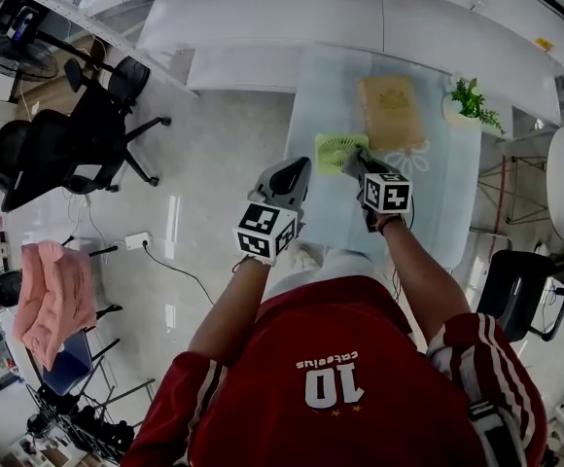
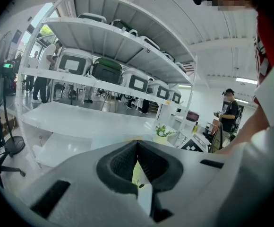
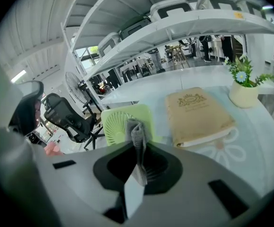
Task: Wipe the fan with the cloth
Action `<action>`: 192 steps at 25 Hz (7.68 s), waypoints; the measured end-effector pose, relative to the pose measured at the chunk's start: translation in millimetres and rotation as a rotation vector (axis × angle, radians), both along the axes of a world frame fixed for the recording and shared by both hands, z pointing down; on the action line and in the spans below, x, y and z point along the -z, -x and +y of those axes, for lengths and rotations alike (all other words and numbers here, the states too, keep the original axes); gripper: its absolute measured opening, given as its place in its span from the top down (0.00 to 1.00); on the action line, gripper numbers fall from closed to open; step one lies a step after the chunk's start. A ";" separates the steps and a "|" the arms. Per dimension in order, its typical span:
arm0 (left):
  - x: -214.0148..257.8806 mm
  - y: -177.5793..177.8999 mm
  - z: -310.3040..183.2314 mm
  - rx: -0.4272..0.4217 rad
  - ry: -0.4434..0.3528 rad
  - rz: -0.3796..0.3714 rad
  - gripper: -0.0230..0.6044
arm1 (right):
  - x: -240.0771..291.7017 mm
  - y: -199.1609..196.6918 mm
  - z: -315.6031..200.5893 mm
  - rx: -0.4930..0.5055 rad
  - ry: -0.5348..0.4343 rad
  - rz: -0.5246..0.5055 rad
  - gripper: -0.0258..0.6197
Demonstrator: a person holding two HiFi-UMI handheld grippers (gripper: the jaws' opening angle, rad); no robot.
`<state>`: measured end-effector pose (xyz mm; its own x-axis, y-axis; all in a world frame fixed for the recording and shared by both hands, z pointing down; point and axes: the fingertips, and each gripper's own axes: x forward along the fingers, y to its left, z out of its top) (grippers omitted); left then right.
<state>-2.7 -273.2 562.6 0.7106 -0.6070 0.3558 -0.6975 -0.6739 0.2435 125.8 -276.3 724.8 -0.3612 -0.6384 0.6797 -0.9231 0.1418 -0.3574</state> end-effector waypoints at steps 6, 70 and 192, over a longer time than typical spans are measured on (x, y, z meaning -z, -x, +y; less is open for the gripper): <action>-1.4 -10.7 -0.2 -0.019 0.000 0.001 0.97 | -2.1 -14.3 2.6 -0.027 0.004 0.004 0.92; -5.6 68.8 46.0 0.150 0.001 0.030 0.97 | -3.6 90.7 38.1 0.129 0.023 -0.021 0.92; 232.2 98.9 247.1 -0.006 -0.292 0.200 0.97 | 381.2 -6.4 258.9 -0.036 -0.621 0.047 0.92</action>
<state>-101.6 -26.1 330.3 0.7529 -0.6578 0.0213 -0.6509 -0.7395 0.1717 132.2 -17.4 343.6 -0.3112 -0.9307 0.1924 -0.9438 0.2789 -0.1772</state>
